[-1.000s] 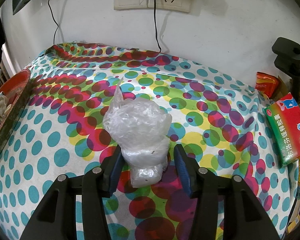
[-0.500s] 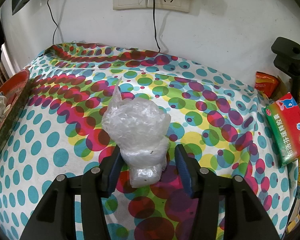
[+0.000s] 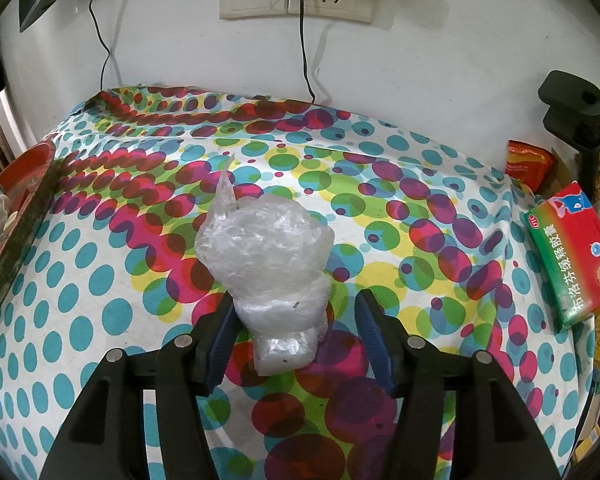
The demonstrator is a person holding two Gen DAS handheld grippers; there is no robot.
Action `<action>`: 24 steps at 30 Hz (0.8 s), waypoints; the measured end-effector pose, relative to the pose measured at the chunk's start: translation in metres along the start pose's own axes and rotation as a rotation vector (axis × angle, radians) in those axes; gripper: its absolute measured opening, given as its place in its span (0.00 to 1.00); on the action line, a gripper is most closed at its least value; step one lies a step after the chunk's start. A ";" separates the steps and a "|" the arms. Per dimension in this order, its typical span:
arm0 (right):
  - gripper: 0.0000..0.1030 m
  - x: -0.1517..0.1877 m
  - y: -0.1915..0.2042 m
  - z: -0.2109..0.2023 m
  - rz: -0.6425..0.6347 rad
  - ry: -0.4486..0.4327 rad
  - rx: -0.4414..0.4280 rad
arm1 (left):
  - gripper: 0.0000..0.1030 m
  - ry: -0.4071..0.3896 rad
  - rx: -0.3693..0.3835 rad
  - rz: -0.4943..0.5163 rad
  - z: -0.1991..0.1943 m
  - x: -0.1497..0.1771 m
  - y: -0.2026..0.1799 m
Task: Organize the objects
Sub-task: 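Carry the light blue sock in the left tool into the red tray and release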
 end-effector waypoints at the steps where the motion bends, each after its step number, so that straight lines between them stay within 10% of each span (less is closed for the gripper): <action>1: 0.54 -0.001 0.001 0.000 0.000 0.000 0.002 | 0.45 -0.002 -0.002 0.001 -0.001 0.001 0.001; 24: 0.55 -0.001 -0.001 -0.006 -0.029 -0.008 0.072 | 0.52 -0.087 -0.010 0.045 -0.073 0.055 -0.019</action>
Point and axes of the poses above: each gripper's, at about its wrist camera, not at the fingertips, and z roughly the way its jaws point, y to its left, x to its underside, the point moved 3 cm from there along z, roughly the way its jaws point, and after that the axes turned 15 degrees about -y, right-handed, at the moved point
